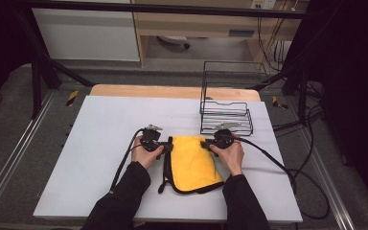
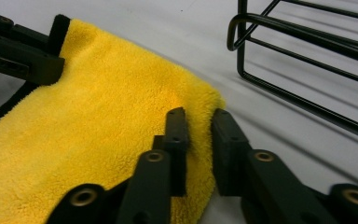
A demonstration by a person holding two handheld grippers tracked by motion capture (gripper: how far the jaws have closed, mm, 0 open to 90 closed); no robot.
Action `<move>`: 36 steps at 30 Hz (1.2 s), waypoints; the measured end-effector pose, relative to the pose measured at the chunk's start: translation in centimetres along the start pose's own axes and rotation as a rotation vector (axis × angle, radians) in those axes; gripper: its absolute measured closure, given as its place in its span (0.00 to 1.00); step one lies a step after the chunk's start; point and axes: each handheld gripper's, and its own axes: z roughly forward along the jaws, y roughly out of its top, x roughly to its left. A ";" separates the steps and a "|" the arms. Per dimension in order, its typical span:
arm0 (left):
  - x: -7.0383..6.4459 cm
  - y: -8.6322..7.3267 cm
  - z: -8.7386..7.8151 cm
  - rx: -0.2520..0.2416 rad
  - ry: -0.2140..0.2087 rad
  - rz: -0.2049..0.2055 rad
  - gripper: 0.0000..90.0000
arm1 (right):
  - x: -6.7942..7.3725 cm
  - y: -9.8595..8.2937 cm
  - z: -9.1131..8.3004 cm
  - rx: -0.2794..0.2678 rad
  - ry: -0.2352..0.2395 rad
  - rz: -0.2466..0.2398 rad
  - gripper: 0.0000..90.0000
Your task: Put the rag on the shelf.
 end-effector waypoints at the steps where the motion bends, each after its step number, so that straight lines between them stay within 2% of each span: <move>1: 0.0 0.0 0.0 0.001 -0.003 -0.002 0.81 | 0.1 0.0 0.0 -0.004 -0.004 -0.004 0.90; 5: -0.1 -0.1 -0.3 -0.003 -0.009 0.007 0.85 | 0.3 -0.1 -0.2 -0.023 -0.020 0.020 0.94; 8: -0.3 -0.2 -0.8 -0.028 -0.015 0.024 0.86 | 0.7 0.0 -1.0 -0.066 -0.023 0.018 0.94; 13: -1.0 -0.2 -2.3 -0.106 -0.037 0.058 0.87 | 1.4 0.2 -3.1 -0.148 0.002 0.016 0.94; 18: -2.2 0.2 -4.4 -0.171 -0.060 0.100 0.87 | 2.3 0.6 -5.2 -0.214 0.012 -0.016 0.95; 21: -3.0 0.4 -5.5 -0.202 -0.050 0.129 0.87 | 2.9 0.8 -6.4 -0.252 0.013 -0.037 0.94; 23: -3.5 0.6 -6.2 -0.221 -0.058 0.137 0.87 | 3.3 1.0 -7.2 -0.280 0.014 -0.053 0.94; 29: -4.9 1.3 -8.4 -0.305 -0.082 0.166 0.87 | 4.5 1.8 -9.8 -0.356 -0.001 -0.097 0.95; 36: -6.5 2.4 -10.6 -0.387 -0.080 0.227 0.87 | 5.5 2.9 -12.6 -0.447 -0.021 -0.129 0.95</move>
